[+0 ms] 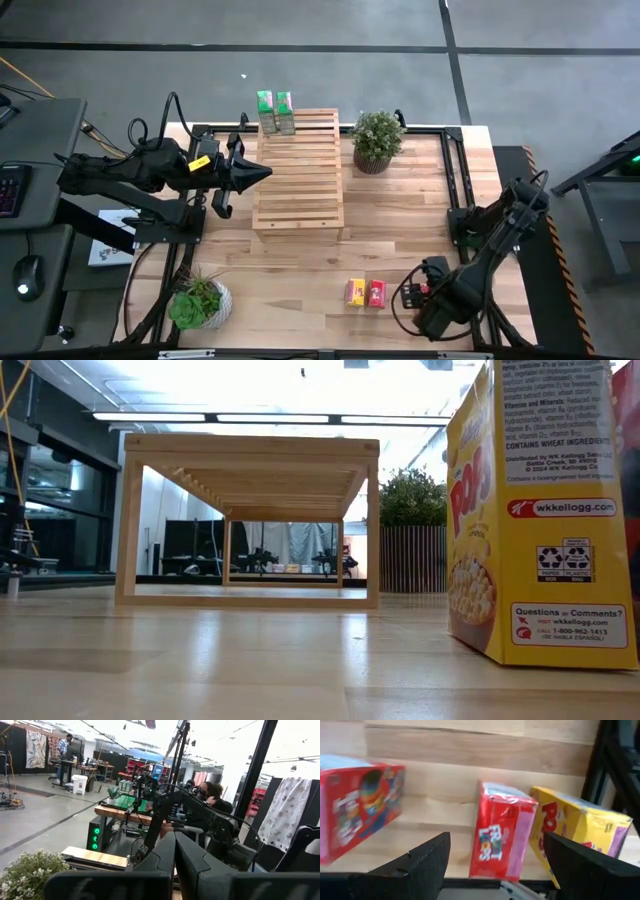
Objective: Stack cereal on shelf
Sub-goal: Put the right red cereal box on the shelf
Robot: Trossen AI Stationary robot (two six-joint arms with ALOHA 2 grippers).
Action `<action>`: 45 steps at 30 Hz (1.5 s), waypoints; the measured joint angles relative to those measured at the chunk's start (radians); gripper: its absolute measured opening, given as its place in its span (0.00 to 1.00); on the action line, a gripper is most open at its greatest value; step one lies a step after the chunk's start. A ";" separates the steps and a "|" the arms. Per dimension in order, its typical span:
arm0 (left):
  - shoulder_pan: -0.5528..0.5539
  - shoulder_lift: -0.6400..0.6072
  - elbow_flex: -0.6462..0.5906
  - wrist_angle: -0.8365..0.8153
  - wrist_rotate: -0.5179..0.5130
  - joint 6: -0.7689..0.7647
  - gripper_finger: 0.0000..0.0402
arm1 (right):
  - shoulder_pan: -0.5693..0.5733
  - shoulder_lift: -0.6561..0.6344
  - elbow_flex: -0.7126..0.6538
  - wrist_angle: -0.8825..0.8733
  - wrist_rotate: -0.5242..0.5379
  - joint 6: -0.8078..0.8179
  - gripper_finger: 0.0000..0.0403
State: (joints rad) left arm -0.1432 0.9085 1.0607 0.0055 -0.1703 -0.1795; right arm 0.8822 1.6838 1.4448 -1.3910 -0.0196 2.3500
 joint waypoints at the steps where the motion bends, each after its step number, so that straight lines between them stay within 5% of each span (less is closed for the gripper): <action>1: 0.000 0.000 0.000 0.000 0.000 0.000 0.00 | -0.001 0.009 0.000 -0.007 -0.009 0.002 0.77; 8: 0.000 0.000 0.000 0.000 0.000 0.000 0.00 | -0.008 0.056 -0.015 -0.006 -0.044 0.015 0.77; 26: 0.000 0.000 0.000 0.000 -0.001 0.000 0.00 | -0.032 0.068 -0.248 0.386 -0.048 -0.002 0.77; 41: 0.000 0.000 -0.001 0.000 -0.027 0.000 0.00 | -0.032 0.067 -0.251 0.409 0.072 -0.028 0.77; 45: 0.000 0.000 -0.001 0.000 -0.027 0.000 0.00 | -0.032 0.067 -0.251 0.409 0.024 -0.071 0.77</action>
State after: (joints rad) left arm -0.1432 0.9085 1.0599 0.0059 -0.1974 -0.1791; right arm 0.8501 1.7512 1.1934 -0.9817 0.0045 2.2789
